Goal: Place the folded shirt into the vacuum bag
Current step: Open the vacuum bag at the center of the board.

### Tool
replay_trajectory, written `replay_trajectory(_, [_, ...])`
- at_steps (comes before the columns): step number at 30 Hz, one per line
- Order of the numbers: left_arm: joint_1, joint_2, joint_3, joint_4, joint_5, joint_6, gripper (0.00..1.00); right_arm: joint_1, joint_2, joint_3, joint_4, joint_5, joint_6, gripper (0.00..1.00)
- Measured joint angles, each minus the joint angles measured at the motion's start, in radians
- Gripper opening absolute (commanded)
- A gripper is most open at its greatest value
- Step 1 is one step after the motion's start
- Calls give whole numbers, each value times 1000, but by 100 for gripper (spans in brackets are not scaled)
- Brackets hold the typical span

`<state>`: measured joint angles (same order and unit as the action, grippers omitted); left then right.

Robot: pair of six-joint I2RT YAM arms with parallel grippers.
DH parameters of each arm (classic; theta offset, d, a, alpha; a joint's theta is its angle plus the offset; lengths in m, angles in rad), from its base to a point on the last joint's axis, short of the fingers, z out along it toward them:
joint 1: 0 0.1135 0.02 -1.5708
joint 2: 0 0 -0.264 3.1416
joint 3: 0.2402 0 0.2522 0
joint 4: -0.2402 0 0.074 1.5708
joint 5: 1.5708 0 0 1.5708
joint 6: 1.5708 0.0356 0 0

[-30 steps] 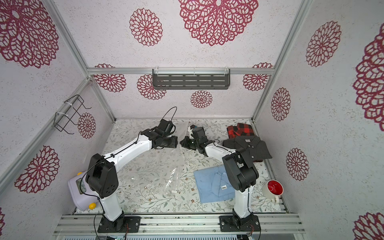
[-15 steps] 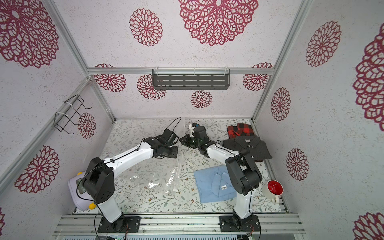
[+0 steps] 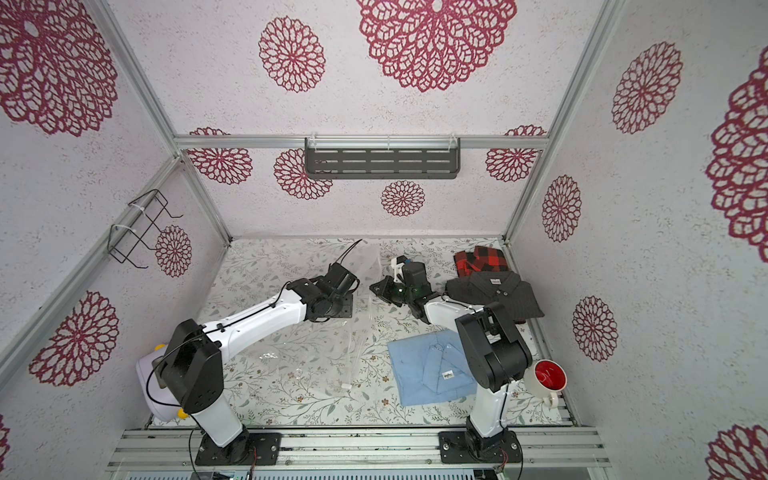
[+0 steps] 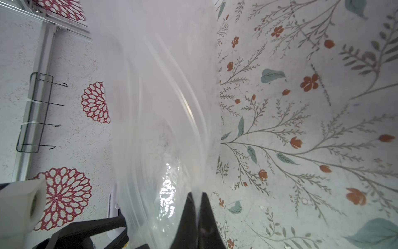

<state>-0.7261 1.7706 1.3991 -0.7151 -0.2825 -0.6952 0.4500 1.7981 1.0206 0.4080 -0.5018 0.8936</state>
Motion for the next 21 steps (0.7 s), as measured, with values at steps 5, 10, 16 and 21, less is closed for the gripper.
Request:
replay_trajectory(5, [-46,66,19,6,-4,-53,58,-21,-7,-34,64,-53,31,0])
replay_trajectory(10, [-99,77,-6,6,-21,-115,58,-47,-7,-70,135,-91,71,0])
replay_trajectory(16, [-143,83,-6,6,-56,-149,34,-59,-6,-73,217,-130,108,0])
replay_trajectory(21, [-136,109,32,-32,-140,-136,3,-65,-3,-85,271,-140,122,0])
